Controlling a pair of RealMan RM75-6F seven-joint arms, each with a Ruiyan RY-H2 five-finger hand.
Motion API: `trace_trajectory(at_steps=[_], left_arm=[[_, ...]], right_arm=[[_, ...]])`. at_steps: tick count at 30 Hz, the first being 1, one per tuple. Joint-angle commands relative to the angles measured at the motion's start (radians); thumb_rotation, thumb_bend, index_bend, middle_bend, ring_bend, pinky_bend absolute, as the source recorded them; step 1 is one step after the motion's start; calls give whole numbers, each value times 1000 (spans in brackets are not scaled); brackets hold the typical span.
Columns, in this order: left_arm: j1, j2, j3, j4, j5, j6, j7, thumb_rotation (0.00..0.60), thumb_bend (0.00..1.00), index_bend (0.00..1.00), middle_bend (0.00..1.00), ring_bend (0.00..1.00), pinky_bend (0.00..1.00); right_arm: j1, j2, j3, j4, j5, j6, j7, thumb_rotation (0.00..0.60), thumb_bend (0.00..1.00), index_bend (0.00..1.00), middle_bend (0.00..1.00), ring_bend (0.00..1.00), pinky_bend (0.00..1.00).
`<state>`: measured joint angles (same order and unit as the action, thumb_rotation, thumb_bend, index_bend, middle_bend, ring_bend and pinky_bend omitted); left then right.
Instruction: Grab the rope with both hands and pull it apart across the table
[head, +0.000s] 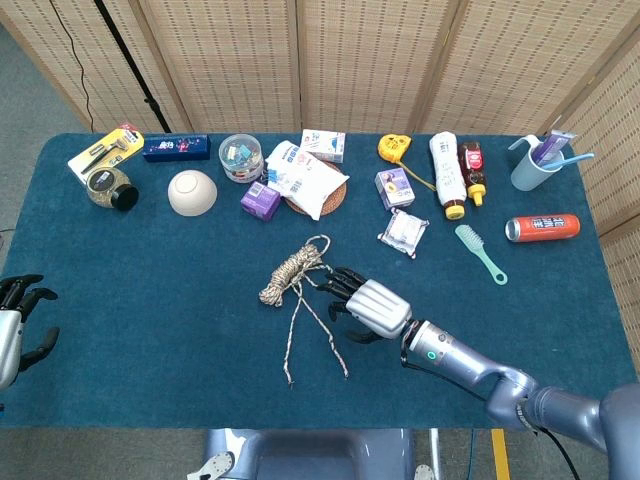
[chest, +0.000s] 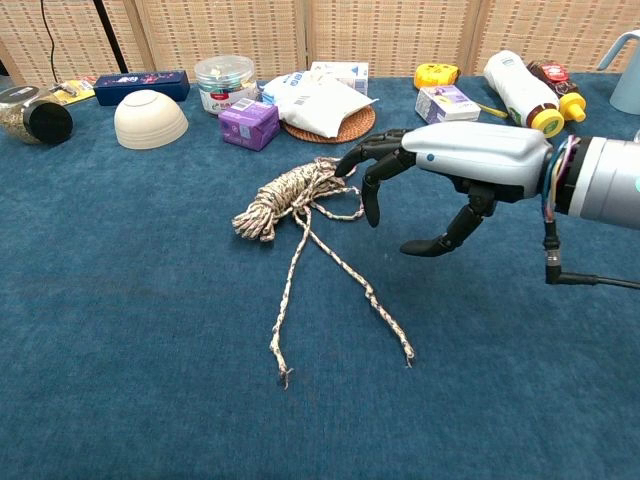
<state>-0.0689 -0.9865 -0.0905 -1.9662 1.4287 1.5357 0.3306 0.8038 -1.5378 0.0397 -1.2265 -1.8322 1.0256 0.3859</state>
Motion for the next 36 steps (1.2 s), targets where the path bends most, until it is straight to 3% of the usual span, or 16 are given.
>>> trace_trajectory(at_steps=[1, 16, 36], left_arm=[[2, 2, 2, 0, 0, 2, -1, 600, 280, 383, 241, 170, 16], [25, 22, 17, 3, -1, 23, -23, 600, 280, 383, 240, 170, 16], [32, 31, 21, -2, -3, 30, -18, 600, 279, 383, 240, 170, 15]], right_arm=[[20, -35, -11, 43, -7, 15, 10, 600, 339, 448, 135, 0, 0], [114, -146, -55, 202, -32, 8, 29, 600, 339, 458, 135, 0, 0], [154, -197, -129, 332, -32, 25, 70, 600, 339, 470, 135, 0, 0]])
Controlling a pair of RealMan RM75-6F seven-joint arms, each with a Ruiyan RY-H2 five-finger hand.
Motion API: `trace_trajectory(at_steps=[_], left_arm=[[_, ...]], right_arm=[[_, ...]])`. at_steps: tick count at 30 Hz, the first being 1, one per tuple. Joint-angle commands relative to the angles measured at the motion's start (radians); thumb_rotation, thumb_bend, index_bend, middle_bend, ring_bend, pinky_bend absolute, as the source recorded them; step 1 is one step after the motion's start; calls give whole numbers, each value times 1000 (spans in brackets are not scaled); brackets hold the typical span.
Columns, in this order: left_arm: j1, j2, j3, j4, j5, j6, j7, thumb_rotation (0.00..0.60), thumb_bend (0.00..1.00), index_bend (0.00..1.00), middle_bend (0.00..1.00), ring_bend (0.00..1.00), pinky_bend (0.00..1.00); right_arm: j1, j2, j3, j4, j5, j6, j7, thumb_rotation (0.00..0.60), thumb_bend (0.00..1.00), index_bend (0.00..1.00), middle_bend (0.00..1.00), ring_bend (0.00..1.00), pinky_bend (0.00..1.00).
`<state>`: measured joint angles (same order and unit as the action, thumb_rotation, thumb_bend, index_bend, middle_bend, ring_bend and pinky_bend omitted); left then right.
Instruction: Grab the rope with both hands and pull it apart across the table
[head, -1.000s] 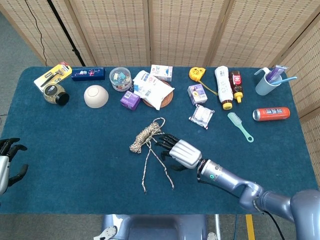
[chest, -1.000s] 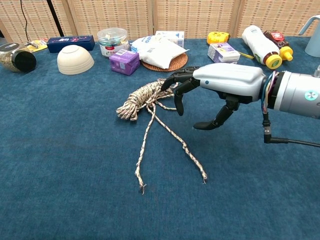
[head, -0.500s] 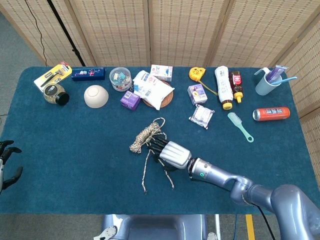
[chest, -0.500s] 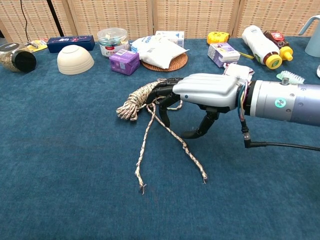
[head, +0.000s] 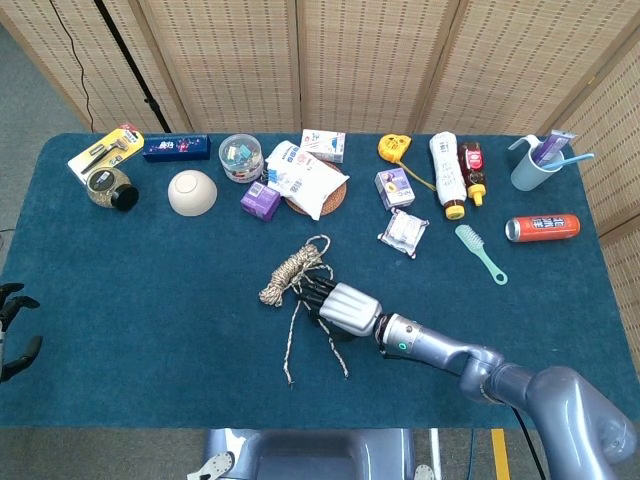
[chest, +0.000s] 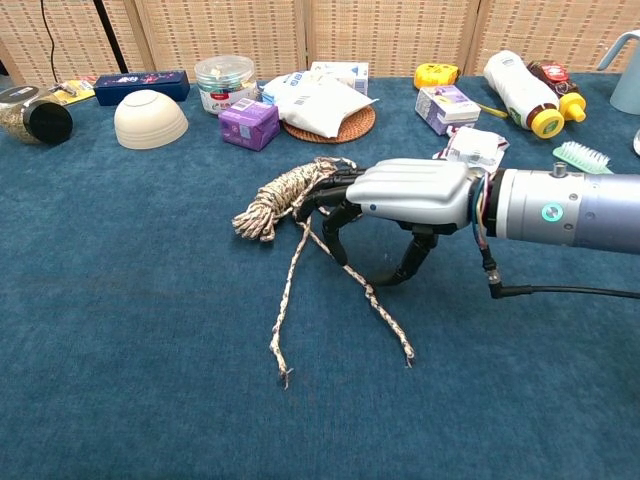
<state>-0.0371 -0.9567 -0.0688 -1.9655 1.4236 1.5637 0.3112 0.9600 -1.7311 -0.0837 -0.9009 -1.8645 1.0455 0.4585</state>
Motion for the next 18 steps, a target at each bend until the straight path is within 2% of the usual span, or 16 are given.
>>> trace_trajectory(at_steps=[1, 18], left_arm=[[0, 2, 0, -4, 3, 2, 2, 600, 279, 383, 240, 170, 15], [8, 11, 4, -19, 9, 13, 7, 600, 279, 383, 240, 170, 15]], right_arm=[[-4, -5, -9, 9, 2, 8, -4, 600, 339, 470, 135, 0, 0], [-11, -30, -36, 32, 8, 39, -43, 600, 340, 472, 135, 0, 0]])
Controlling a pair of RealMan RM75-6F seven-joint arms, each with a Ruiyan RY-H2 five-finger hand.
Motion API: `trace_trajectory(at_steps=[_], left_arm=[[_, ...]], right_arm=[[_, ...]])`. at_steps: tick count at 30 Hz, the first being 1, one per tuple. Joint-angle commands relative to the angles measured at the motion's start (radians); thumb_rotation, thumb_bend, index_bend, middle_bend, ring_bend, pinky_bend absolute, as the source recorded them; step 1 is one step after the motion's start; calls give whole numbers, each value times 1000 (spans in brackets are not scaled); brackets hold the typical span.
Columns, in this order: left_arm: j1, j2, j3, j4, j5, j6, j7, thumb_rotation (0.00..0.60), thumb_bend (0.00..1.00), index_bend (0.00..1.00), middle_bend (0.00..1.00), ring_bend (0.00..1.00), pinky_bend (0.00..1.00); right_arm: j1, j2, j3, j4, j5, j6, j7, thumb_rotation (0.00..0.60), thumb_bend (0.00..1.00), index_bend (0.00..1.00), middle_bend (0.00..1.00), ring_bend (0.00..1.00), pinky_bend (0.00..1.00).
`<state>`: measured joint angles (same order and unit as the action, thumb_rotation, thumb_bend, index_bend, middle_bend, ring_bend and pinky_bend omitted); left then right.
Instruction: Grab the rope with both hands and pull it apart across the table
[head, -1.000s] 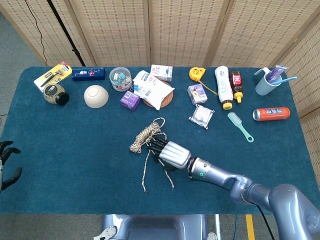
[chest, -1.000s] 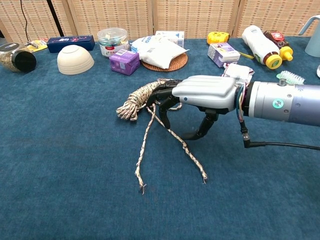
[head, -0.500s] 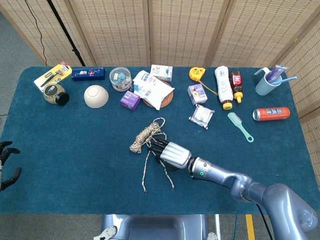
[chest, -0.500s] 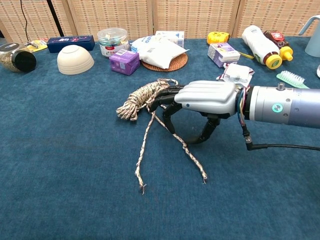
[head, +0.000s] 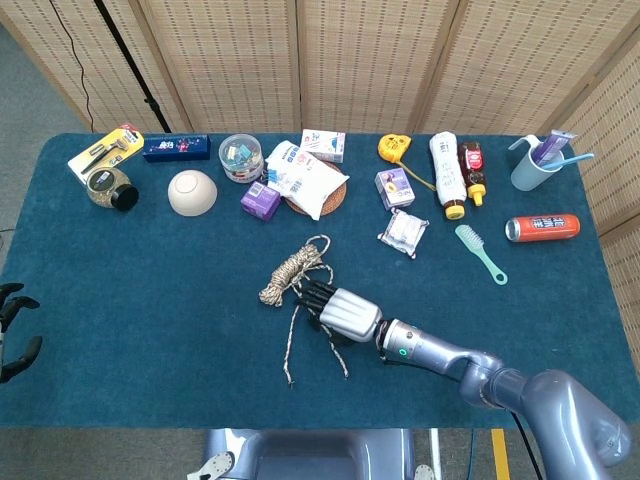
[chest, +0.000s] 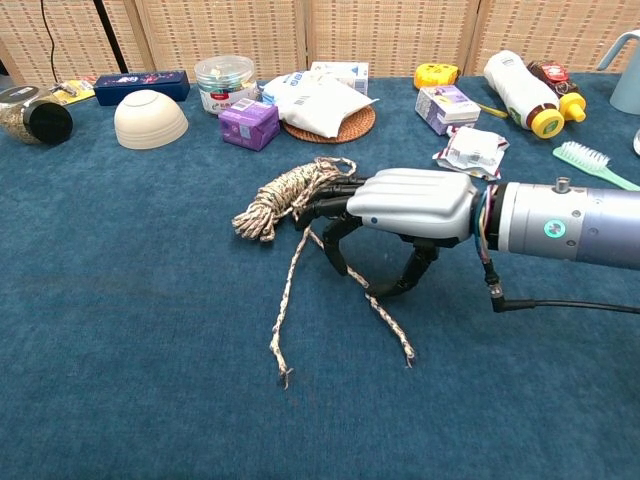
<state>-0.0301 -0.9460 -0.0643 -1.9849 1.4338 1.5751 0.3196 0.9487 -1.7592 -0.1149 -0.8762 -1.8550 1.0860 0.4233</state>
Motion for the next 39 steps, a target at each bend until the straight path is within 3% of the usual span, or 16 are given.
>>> trace_trajectory(at_steps=[1, 39], left_arm=[[2, 1, 0, 1, -1, 2, -3, 600, 279, 383, 240, 170, 15], [-10, 3, 0, -3, -12, -23, -5, 600, 277, 383, 235, 170, 6]], right_arm=[[-1, -2, -8, 10, -1, -2, -8, 600, 340, 473, 135, 0, 0], [7, -20, -34, 23, 19, -14, -10, 600, 339, 526, 157, 0, 0]])
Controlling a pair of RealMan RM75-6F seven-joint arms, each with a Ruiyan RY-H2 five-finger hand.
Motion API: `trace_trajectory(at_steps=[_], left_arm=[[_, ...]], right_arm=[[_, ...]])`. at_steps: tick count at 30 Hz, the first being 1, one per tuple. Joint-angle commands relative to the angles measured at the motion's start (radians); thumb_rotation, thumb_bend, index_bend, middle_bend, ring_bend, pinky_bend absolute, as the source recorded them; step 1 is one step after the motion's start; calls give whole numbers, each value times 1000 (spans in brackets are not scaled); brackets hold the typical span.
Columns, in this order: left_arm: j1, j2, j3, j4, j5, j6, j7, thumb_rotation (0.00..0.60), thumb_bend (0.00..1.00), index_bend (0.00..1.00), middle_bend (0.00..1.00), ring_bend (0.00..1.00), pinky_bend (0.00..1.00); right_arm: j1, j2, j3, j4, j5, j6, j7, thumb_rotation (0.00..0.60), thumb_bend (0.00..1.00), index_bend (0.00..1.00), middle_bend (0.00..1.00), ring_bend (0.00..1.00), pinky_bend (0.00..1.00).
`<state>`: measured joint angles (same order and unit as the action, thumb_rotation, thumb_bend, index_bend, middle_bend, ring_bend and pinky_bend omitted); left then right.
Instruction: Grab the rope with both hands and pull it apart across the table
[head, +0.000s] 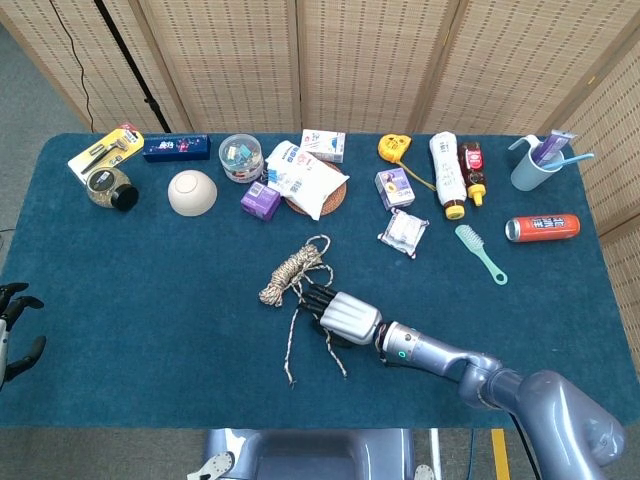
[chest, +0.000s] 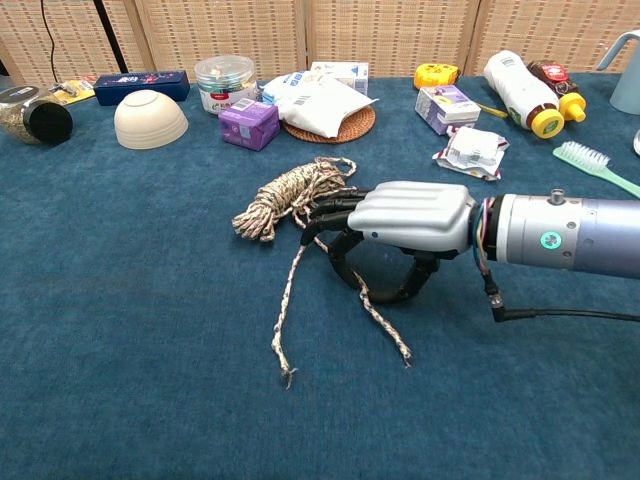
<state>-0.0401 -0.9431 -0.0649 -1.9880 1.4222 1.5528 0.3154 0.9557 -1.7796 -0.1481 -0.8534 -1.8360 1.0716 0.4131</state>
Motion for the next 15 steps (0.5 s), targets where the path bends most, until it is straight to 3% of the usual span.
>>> trace_trajectory(at_steps=[1, 15], left_arm=[[0, 0, 0, 1, 0, -1, -1, 600, 277, 383, 235, 170, 6], [0, 4, 1, -2, 3, 1, -2, 600, 277, 383, 234, 170, 4]], right_arm=[[0, 0, 0, 0, 1, 1, 0, 600, 339, 530, 159, 0, 0], [-3, 0, 2, -8, 13, 1, -4, 600, 340, 541, 170, 0, 0]])
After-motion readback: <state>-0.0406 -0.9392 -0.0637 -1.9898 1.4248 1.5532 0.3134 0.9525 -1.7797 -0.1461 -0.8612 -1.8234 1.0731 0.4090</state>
